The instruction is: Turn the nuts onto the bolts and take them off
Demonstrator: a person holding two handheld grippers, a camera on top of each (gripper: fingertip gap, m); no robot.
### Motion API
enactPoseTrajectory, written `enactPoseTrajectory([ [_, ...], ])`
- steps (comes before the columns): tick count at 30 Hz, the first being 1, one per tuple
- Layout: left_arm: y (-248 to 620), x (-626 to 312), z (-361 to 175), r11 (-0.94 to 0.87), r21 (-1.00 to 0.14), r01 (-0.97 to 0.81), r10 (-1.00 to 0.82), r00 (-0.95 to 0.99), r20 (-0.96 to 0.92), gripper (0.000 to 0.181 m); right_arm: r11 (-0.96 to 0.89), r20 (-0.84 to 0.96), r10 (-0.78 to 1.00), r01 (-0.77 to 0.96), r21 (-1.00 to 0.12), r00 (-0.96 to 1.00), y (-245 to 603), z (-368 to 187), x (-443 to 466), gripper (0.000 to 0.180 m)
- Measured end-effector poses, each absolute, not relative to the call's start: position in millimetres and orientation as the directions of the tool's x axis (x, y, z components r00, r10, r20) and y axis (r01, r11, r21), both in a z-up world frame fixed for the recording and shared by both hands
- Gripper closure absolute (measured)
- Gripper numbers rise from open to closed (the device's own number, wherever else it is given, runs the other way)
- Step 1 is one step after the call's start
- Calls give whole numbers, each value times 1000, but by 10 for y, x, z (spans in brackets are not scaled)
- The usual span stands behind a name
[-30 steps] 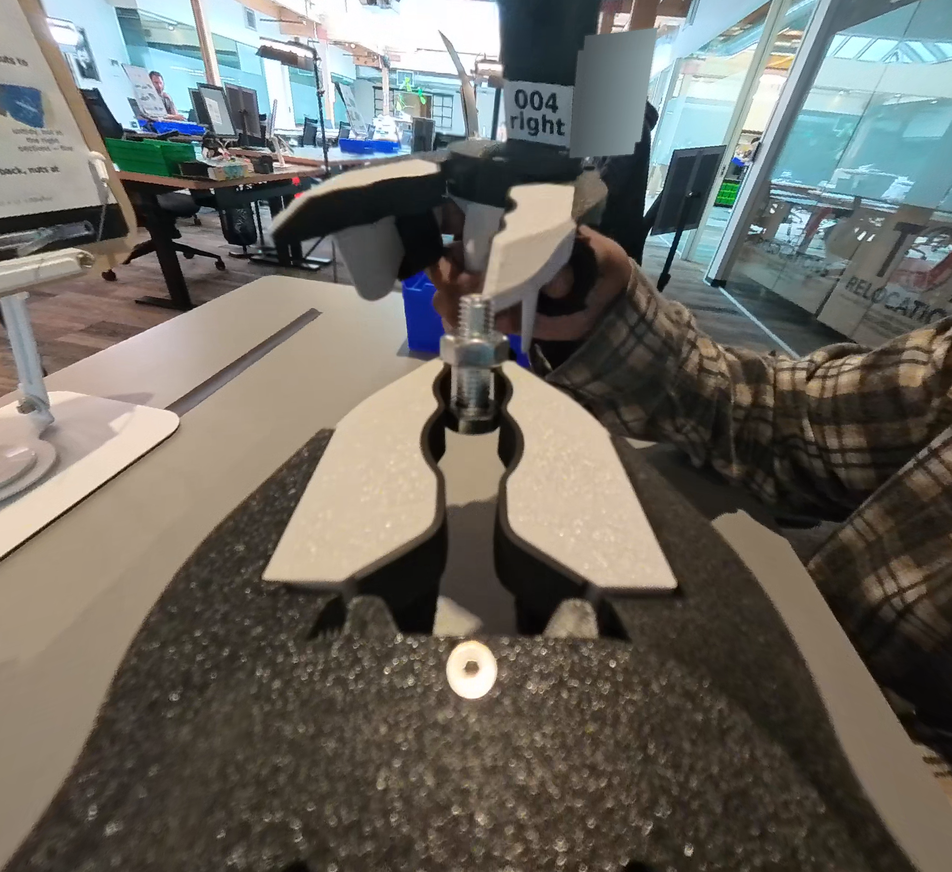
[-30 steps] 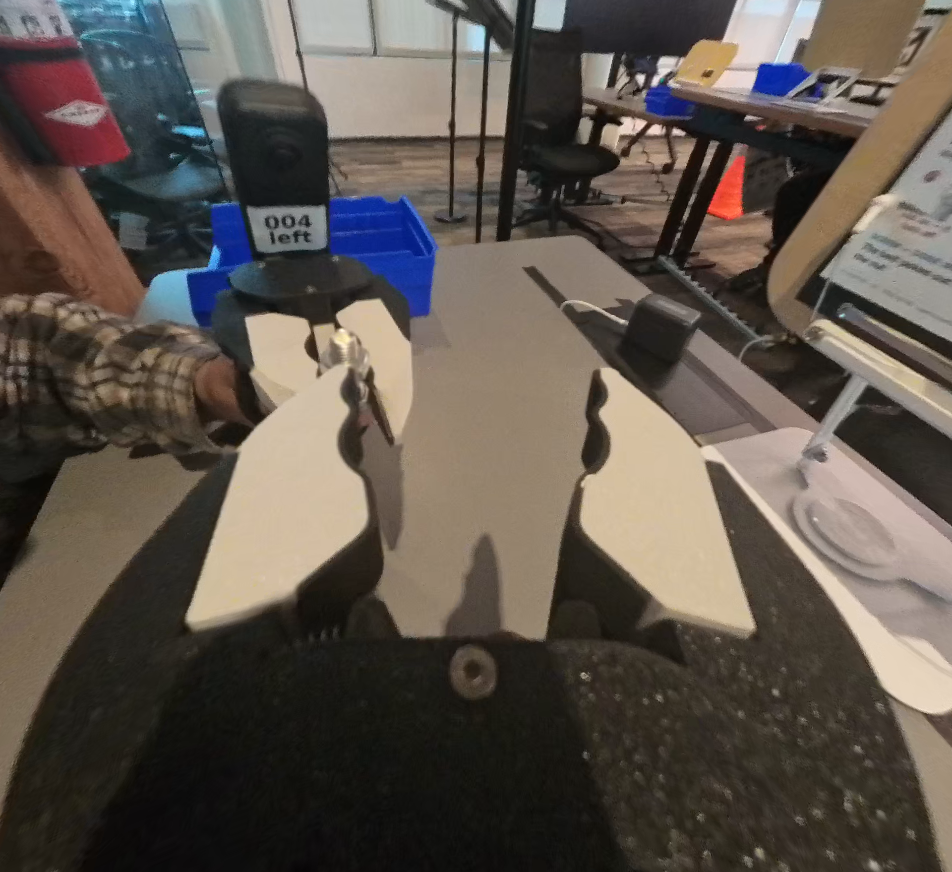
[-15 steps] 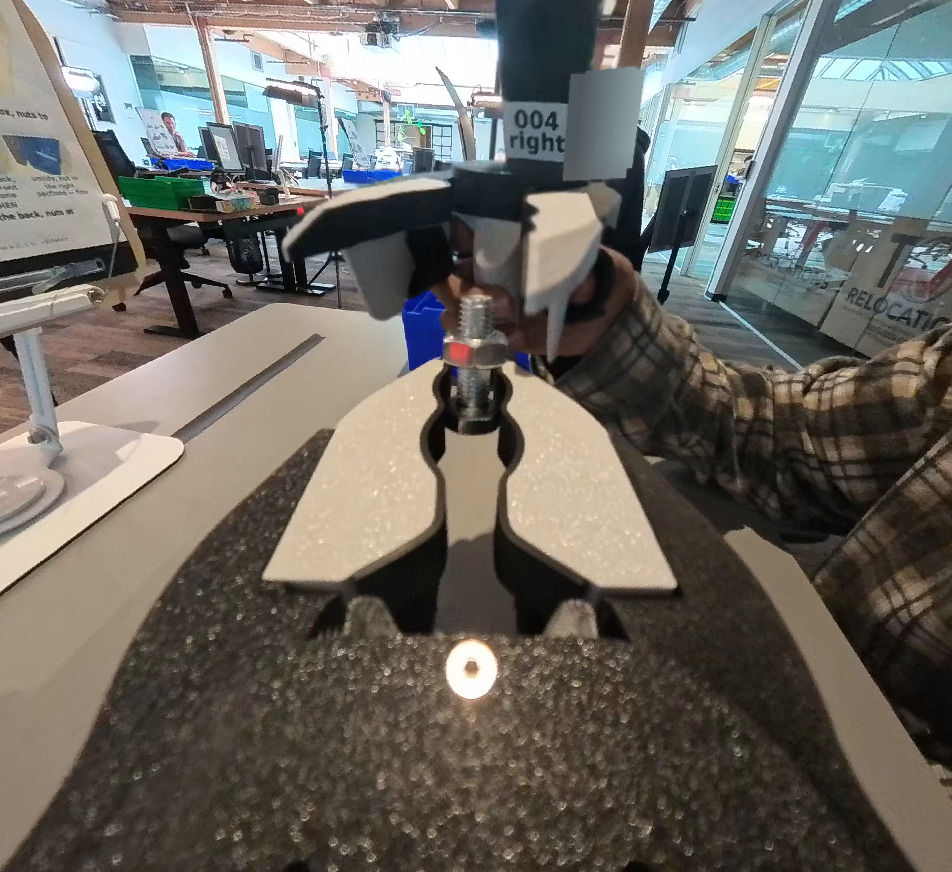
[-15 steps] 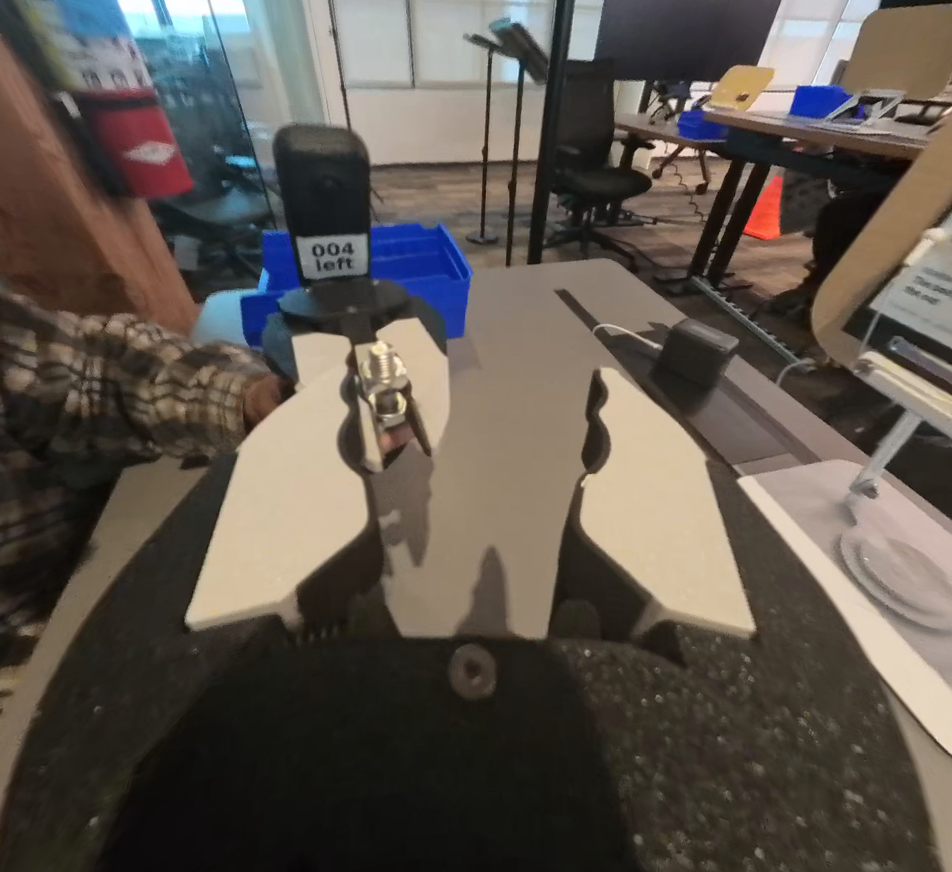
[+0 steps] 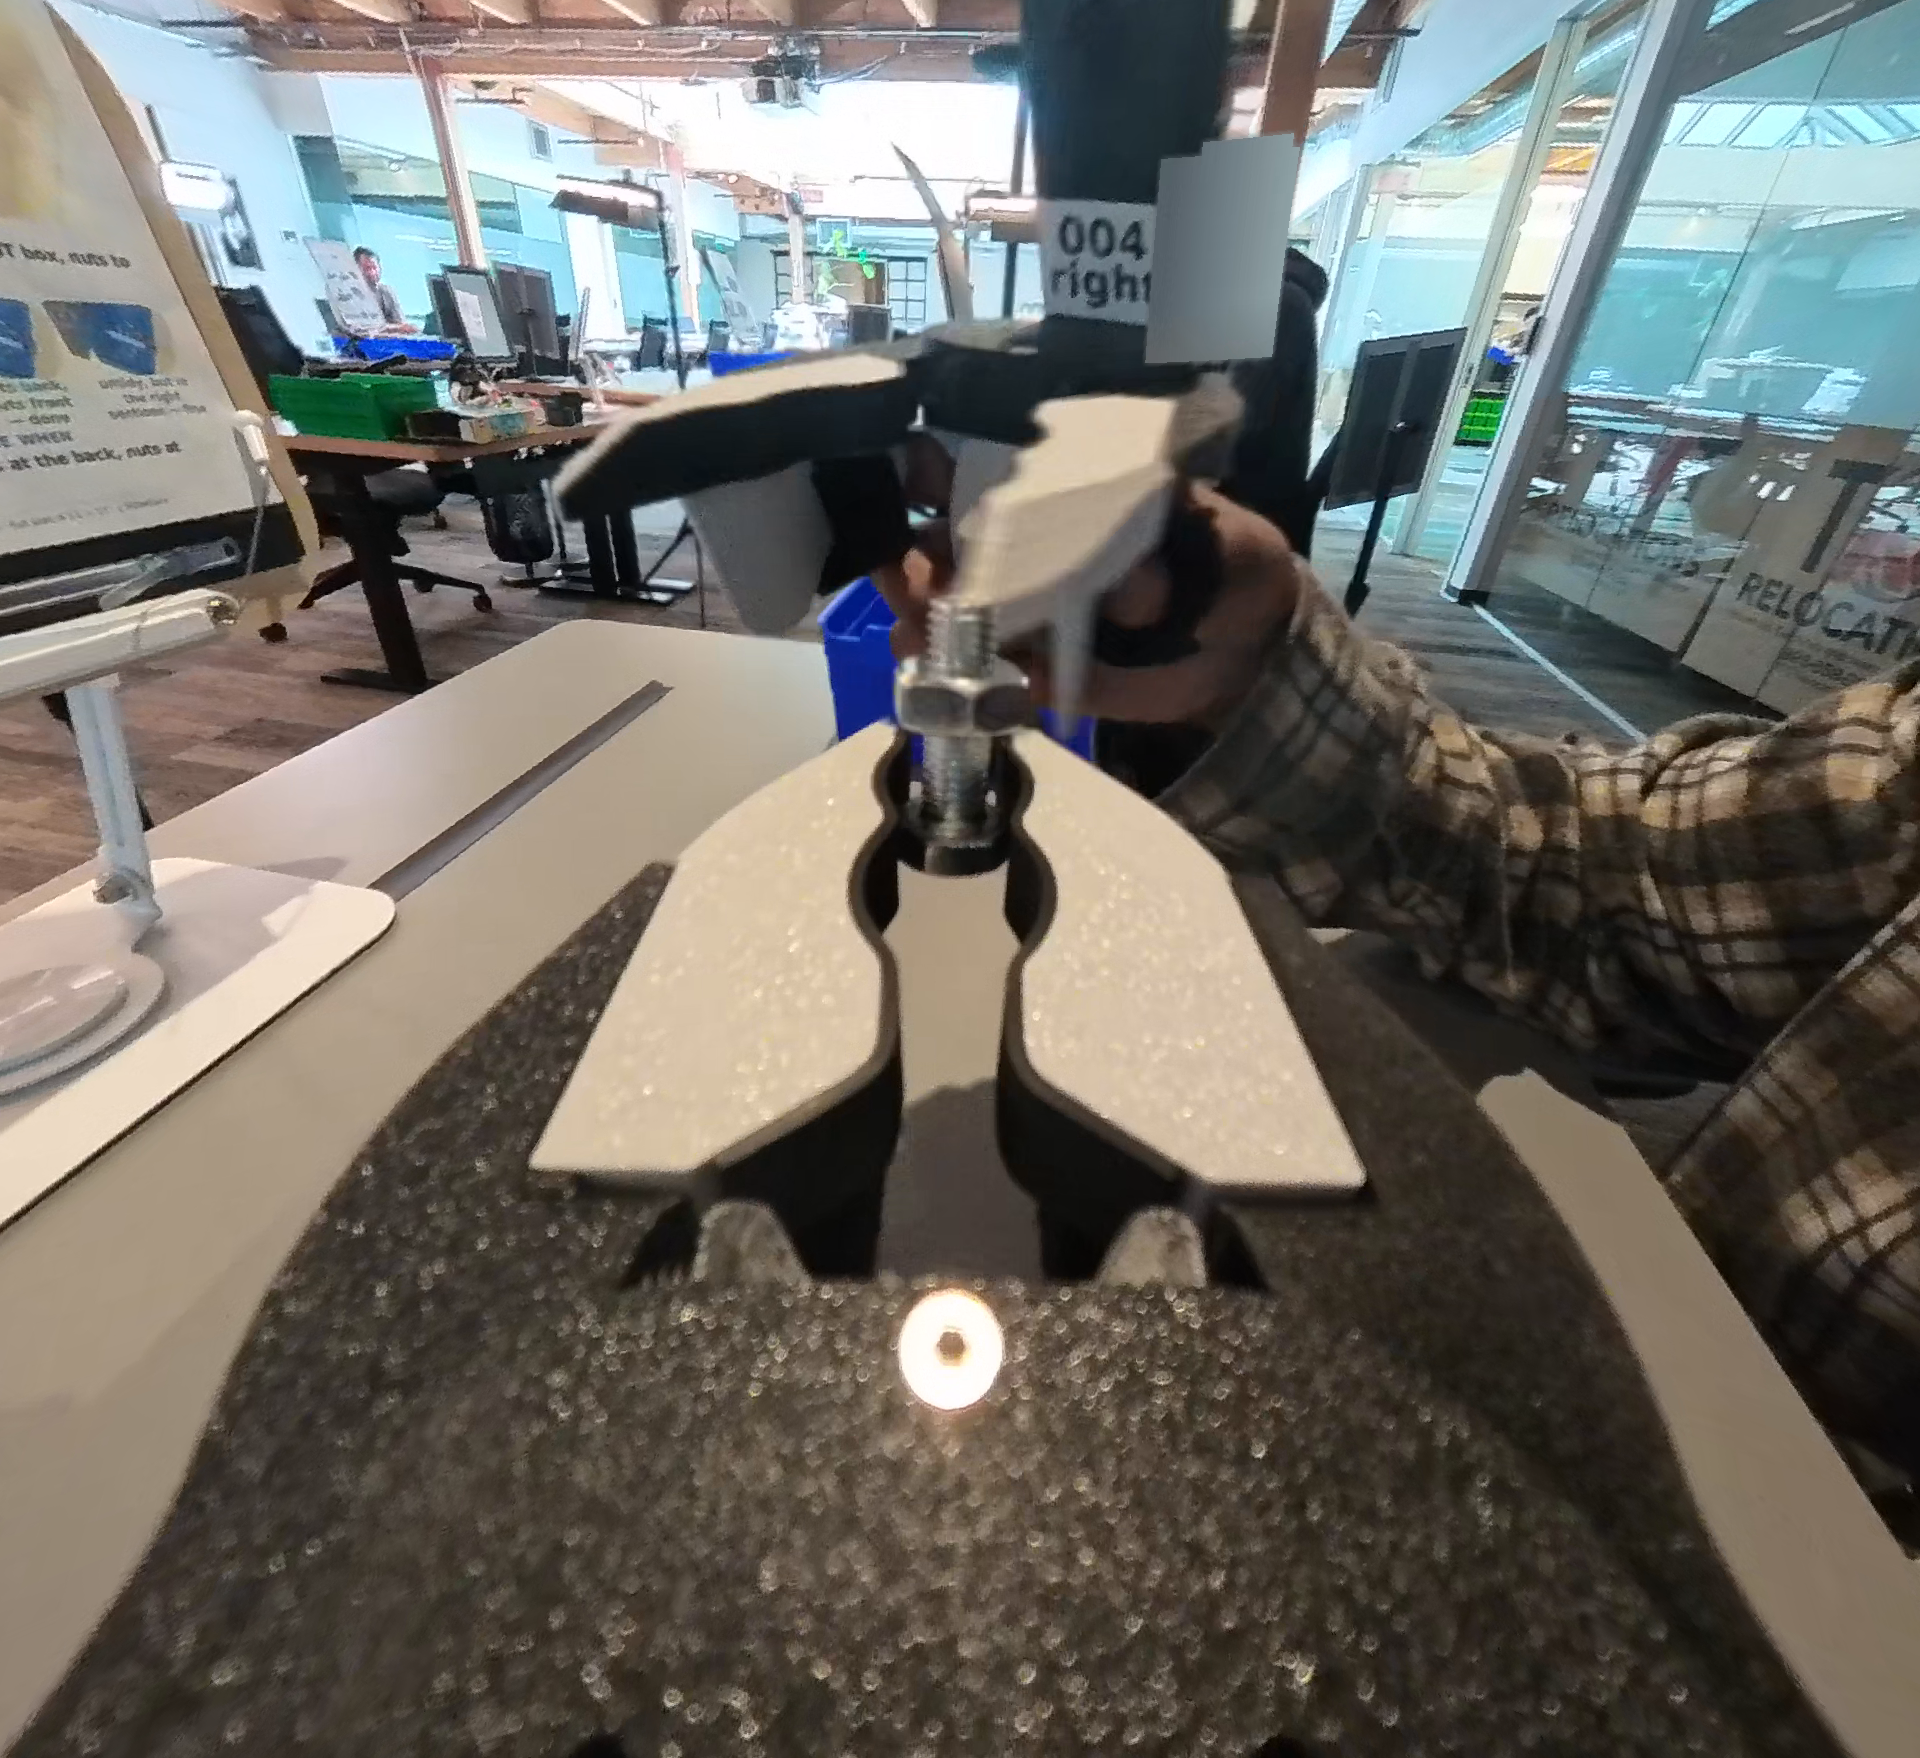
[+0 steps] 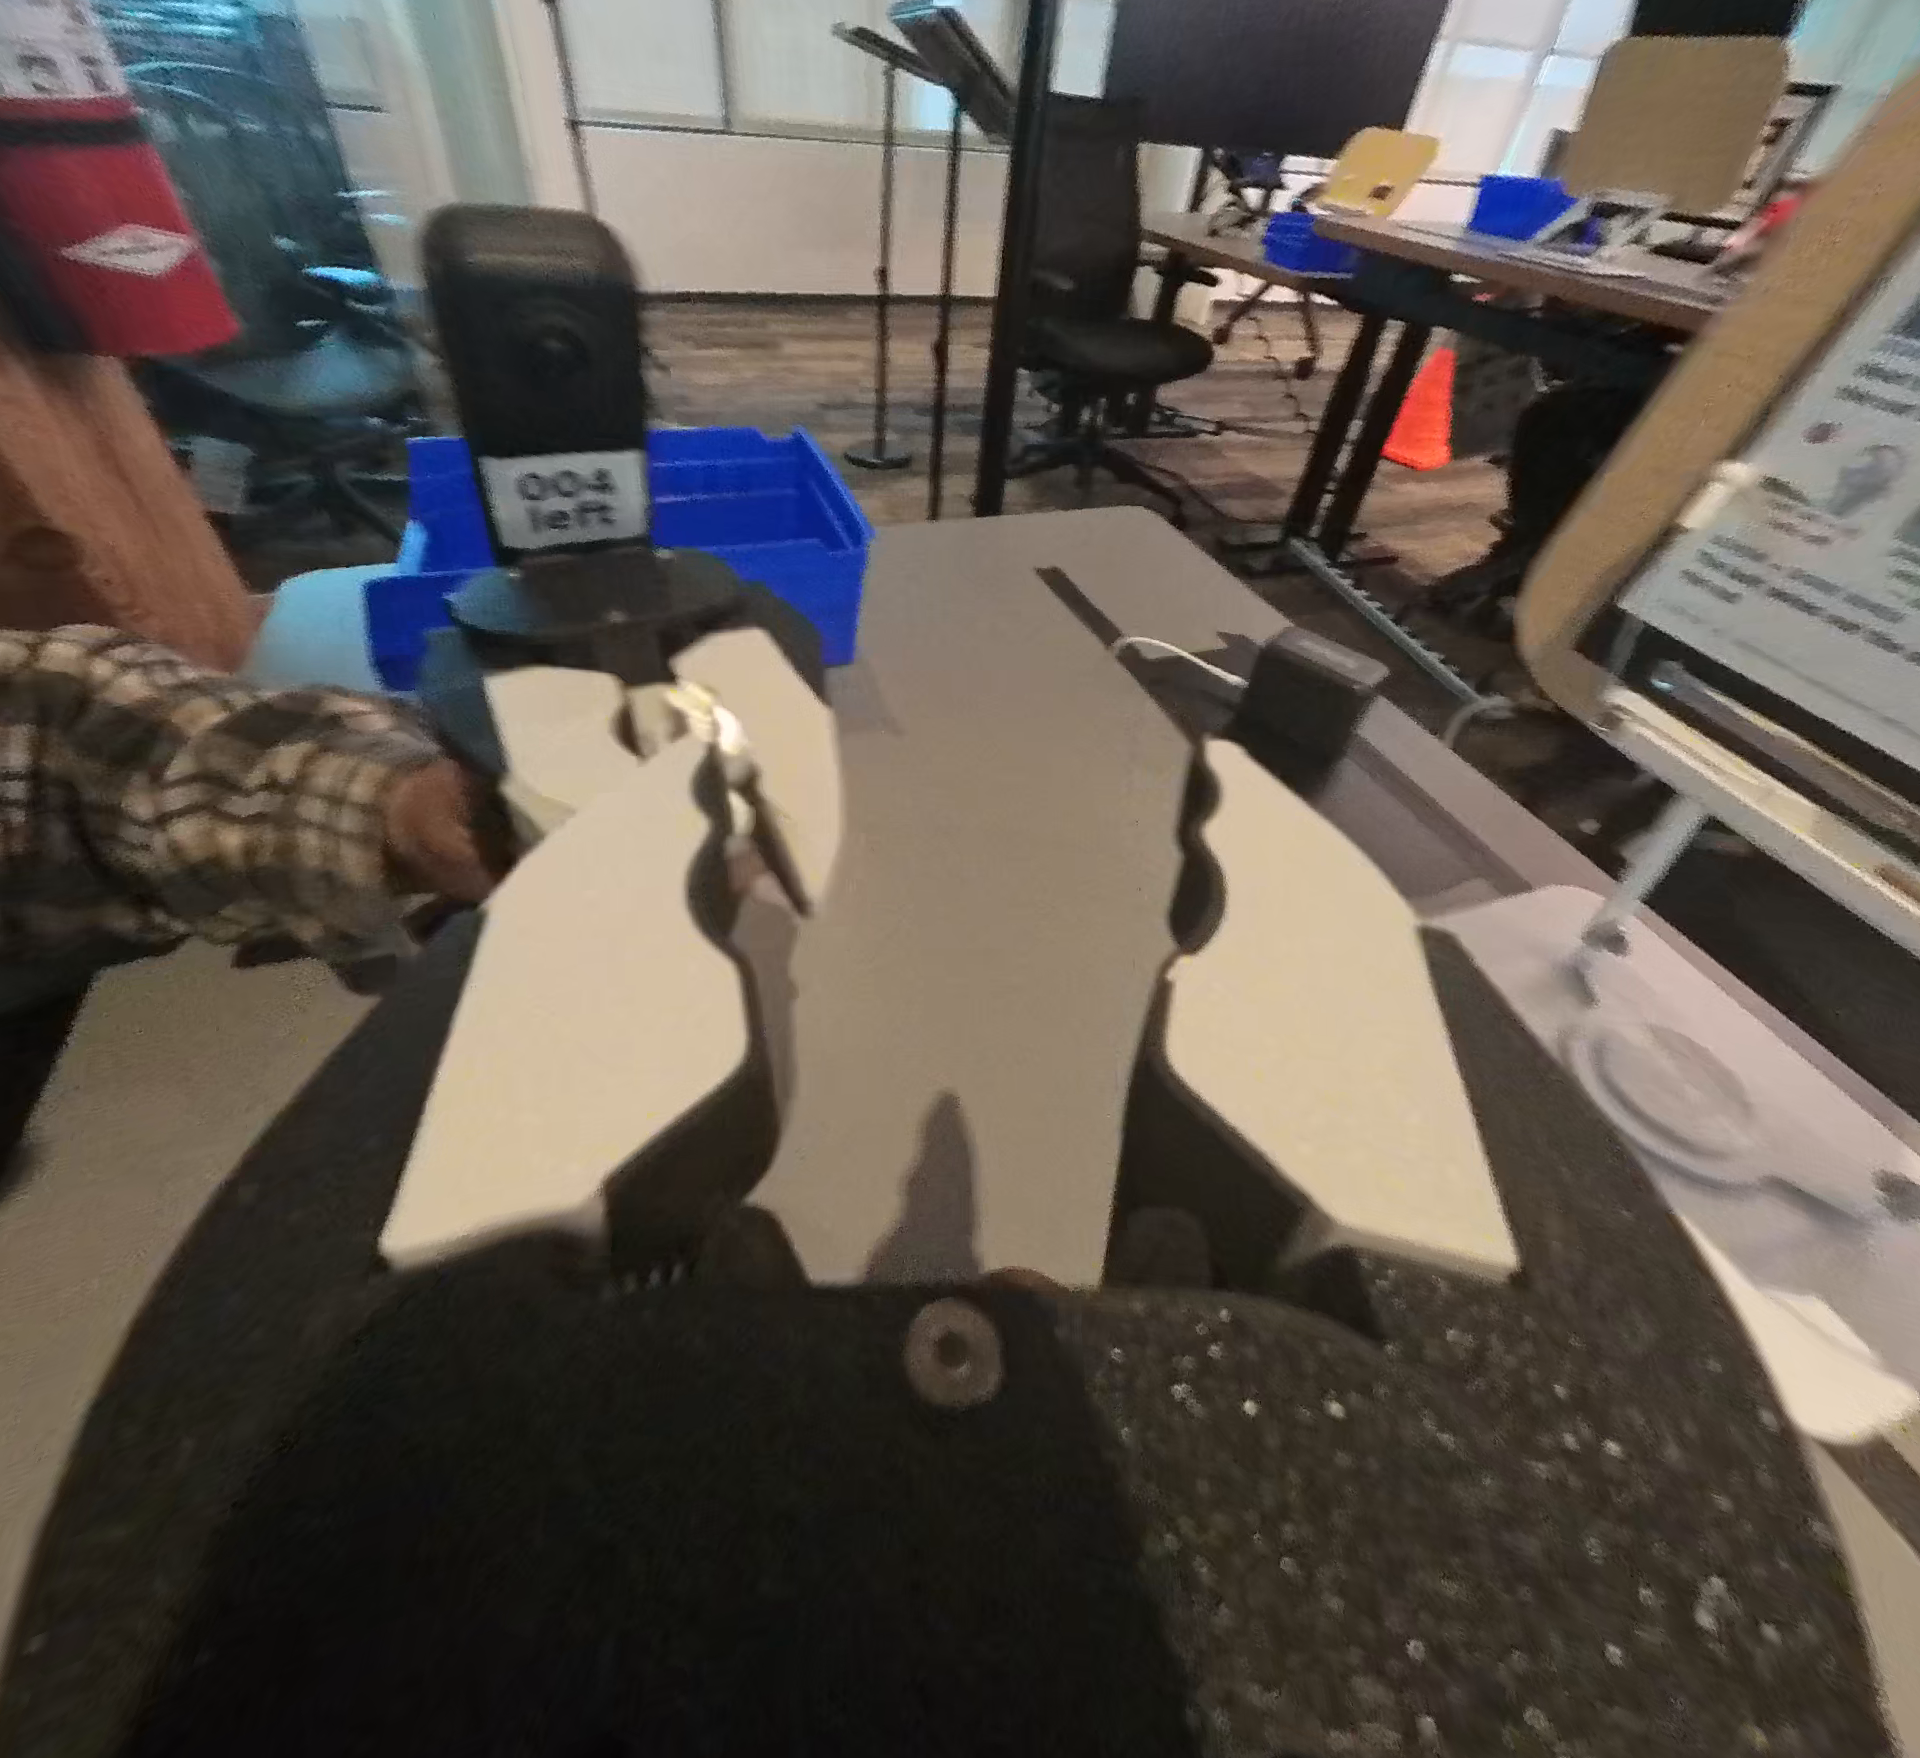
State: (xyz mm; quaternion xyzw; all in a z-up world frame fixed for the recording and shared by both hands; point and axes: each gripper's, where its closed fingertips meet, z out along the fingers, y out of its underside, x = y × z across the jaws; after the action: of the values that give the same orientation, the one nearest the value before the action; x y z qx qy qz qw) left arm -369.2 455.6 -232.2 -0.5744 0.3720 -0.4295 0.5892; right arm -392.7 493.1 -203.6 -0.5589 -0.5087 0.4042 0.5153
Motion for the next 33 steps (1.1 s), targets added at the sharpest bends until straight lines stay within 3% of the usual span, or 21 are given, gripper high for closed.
enactPoseTrajectory([
  [4, 4552, -3714, -2273, -13, -996, 87, -932, 359, 43, 166, 5, 19, 991, 102, -995, 134, 4926, -1946, -3841, 96],
  [19, 4559, -3705, -2304, 3, -998, 60, -926, 378, 20, 166, 29, 57, 989, 197, -980, 135, 4855, -2065, -3960, 92],
  [20, 4564, -3722, -2298, 3, -998, 66, -925, 379, 23, 166, 17, 53, 983, 205, -979, 173, 4945, -2070, -3892, 101],
  [24, 4568, -3733, -2270, 11, -998, 65, -925, 379, 15, 166, -14, 5, 992, 149, -989, 123, 4857, -1980, -3874, 98],
  [29, 4552, -3704, -2298, 15, -999, 52, -925, 379, 6, 166, 17, 46, 991, 216, -976, 128, 4838, -2097, -3965, 92],
  [30, 4559, -3716, -2296, 15, -999, 51, -924, 382, 6, 166, -7, 29, 987, 219, -976, 158, 4927, -2109, -3899, 101],
  [33, 4564, -3730, -2281, 18, -999, 51, -924, 383, 3, 166, -50, -27, 990, 171, -984, 137, 4929, -2039, -3827, 100],
])
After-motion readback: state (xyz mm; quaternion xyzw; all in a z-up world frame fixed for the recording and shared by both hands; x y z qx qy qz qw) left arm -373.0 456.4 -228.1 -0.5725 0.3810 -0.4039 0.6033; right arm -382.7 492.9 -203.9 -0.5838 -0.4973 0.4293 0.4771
